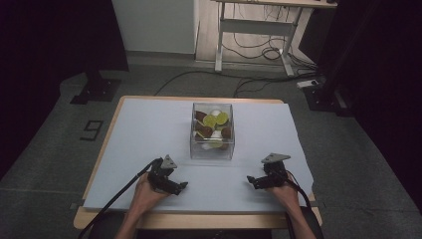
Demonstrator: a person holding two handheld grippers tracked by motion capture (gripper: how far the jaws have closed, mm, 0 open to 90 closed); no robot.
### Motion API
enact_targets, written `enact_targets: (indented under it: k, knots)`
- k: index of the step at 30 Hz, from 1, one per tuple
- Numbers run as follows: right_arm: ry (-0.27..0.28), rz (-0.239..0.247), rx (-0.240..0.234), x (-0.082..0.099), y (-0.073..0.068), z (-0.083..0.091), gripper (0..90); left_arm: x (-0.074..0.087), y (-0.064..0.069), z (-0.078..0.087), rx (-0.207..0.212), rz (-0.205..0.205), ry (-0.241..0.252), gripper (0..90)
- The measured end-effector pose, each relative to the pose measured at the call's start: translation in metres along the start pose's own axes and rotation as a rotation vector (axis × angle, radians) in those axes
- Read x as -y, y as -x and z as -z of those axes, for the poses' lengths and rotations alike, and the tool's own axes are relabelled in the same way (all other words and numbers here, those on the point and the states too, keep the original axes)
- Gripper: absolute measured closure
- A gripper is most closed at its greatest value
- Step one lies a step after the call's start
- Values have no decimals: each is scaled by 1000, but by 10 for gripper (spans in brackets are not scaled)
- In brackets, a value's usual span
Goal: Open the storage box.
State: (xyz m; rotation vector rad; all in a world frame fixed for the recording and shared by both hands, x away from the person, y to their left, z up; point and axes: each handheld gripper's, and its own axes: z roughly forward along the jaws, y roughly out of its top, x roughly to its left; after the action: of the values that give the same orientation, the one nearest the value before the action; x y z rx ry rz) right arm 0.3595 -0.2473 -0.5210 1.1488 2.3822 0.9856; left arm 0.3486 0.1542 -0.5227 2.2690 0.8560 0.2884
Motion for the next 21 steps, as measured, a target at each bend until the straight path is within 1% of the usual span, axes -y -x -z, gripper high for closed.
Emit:
enact_targets:
  k: [1, 2, 3, 4, 5, 6, 7, 9, 10, 11, 15, 16, 17, 21]
  knots:
    - [5, 3, -7, 0, 0, 1, 41, -1, 0, 1, 6, -3, 10, 44]
    - [4, -10, -20, -2, 0, 4, 38, -3, 1, 4, 9, -9, 28, 57]
    - [4, -10, -20, -2, 0, 4, 38, -3, 1, 4, 9, -9, 28, 70]
    - [0, -20, -13, -3, 0, 5, 39, -4, 0, 6, 18, -9, 43, 70]
    - [1, -18, -7, -4, -1, 7, 38, -5, 0, 7, 22, -7, 49, 84]
    - [2, -13, -12, -5, -1, 9, 33, -6, -1, 9, 23, -2, 58, 92]
    - [4, -2, -23, -8, -3, 11, 20, -8, -1, 12, 21, -7, 65, 120]
    - [3, 1, -26, -9, -4, 11, 20, -9, -1, 14, 19, -13, 70, 127]
    - [4, 11, -30, -10, -5, 11, 19, -11, -1, 15, 20, -18, 73, 137]
    - [6, 18, -44, -12, -6, 12, 16, -14, 0, 16, 22, -23, 78, 141]
    - [7, 19, -51, -14, -8, 14, 23, -21, 2, 18, 26, -37, 76, 145]
    - [20, 23, -58, -17, -10, 15, 44, -23, 2, 18, 25, -38, 76, 148]
    - [23, 24, -65, -18, -10, 16, 53, -26, 3, 19, 17, -50, 77, 149]
    - [38, 27, -78, -23, -12, 17, 82, -32, 4, 23, 20, -61, 86, 171]
